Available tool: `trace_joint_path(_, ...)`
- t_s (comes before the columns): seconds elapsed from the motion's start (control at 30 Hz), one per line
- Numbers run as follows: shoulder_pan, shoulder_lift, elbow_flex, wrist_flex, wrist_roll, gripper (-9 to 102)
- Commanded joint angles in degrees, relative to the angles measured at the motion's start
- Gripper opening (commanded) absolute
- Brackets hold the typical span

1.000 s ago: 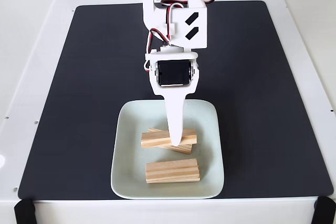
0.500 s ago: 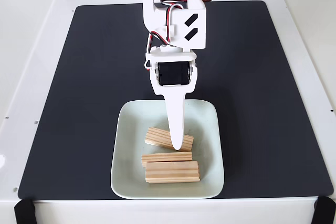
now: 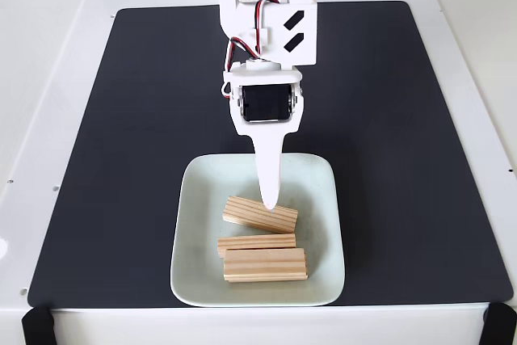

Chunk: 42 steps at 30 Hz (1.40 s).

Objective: Pick up the wooden block and place them on the plate.

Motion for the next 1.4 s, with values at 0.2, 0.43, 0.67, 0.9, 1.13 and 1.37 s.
trace_joint_path(0.2,-1.58,10.46,6.33,-0.62,0.44,0)
trace_joint_path(0.43,-2.02,20.48,8.96,-1.58,0.53,0)
trace_joint_path(0.67,-2.99,40.17,27.6,-16.08,0.53,0)
trace_joint_path(0.9,-3.69,59.85,53.96,-35.86,0.53,-1)
trace_joint_path(1.13,-3.96,77.7,69.26,-47.37,0.53,-1)
trace_joint_path(1.37,-3.78,95.27,78.22,-50.62,8.26,-1)
